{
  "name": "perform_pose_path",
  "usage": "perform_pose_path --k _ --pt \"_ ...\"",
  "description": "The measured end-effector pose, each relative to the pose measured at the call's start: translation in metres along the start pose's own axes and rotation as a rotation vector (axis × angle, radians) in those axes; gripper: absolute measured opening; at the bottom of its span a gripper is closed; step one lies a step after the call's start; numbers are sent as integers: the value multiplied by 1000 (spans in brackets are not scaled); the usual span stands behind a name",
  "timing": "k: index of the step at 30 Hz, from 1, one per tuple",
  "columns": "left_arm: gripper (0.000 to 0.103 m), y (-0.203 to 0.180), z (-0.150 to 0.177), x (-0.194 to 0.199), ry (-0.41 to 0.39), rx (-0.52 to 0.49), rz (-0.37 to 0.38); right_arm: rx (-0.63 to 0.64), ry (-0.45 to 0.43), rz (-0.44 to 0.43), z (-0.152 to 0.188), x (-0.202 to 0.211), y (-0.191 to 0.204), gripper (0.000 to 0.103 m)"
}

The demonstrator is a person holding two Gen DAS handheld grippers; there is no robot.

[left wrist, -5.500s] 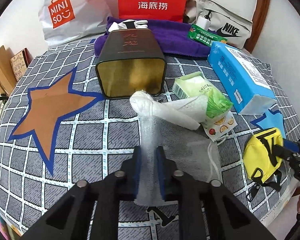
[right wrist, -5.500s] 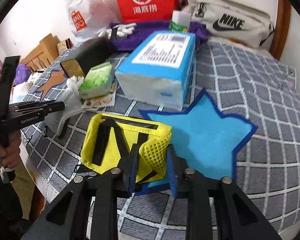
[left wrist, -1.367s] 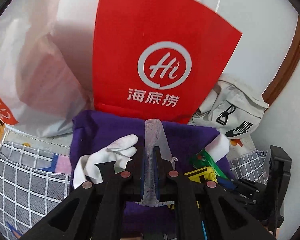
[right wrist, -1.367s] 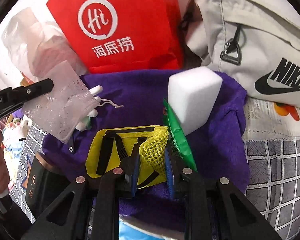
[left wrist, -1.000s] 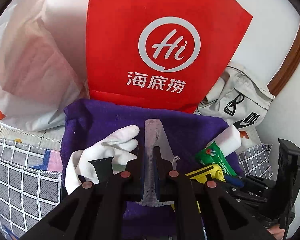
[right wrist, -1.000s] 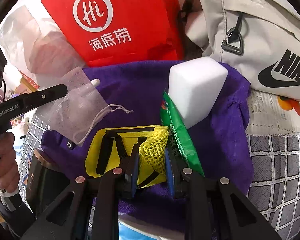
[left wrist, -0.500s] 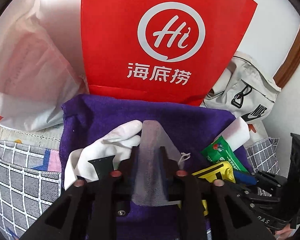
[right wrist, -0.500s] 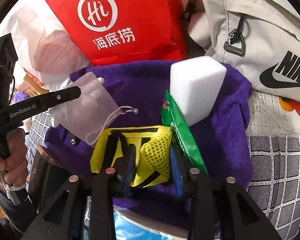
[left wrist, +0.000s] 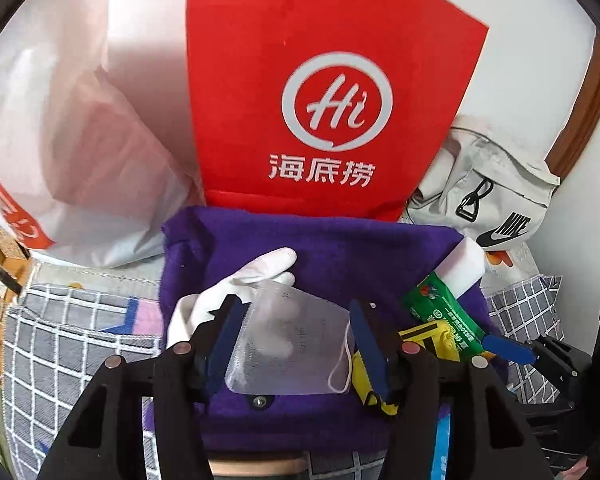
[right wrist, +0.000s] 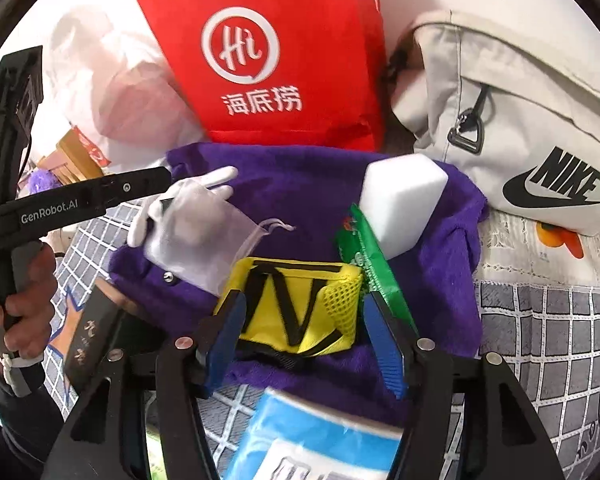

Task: Organize soft objects
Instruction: 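Lower the bag and pouch onto the towel and open both tools, then move both open tools back toward the items on the bed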

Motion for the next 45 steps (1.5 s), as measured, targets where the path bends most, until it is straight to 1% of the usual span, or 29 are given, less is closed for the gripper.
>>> perform_pose_path --k 6,13,18,21,25,30,36,40,43,45 --pt "54 -2 6 27 -25 3 -7 1 -49 7 10 30 10 61" --pt "54 -5 28 67 -62 5 -4 -21 -73 -11 34 62 29 61" --pt "54 4 54 100 -95 14 -27 9 -61 -31 61 73 53 61" --pt "54 13 68 114 -99 30 -41 26 -56 -49 78 76 68 61" --pt "54 30 93 128 -100 60 -52 50 -26 -63 100 73 86 61" --pt "54 49 123 133 -82 118 -49 95 11 -57 126 66 106 61" --pt "54 62 156 133 -62 148 -52 164 26 -63 149 61 131 61" --pt "54 72 174 127 -39 165 -50 194 42 -29 158 51 139 59" --pt "54 79 187 124 -28 179 -53 176 13 15 156 45 140 57" --pt "54 83 195 122 -27 192 -43 167 22 51 153 37 140 57"
Point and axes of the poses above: each gripper's, at about its wrist camera, not at the fingertips, and x roughly against the way its jaws point, y to its left, z to its underside, the point moved 6 cm from there along -x, roughly the way its jaws point, and after that the axes turned 1 degree about y, right-handed, at the moved point
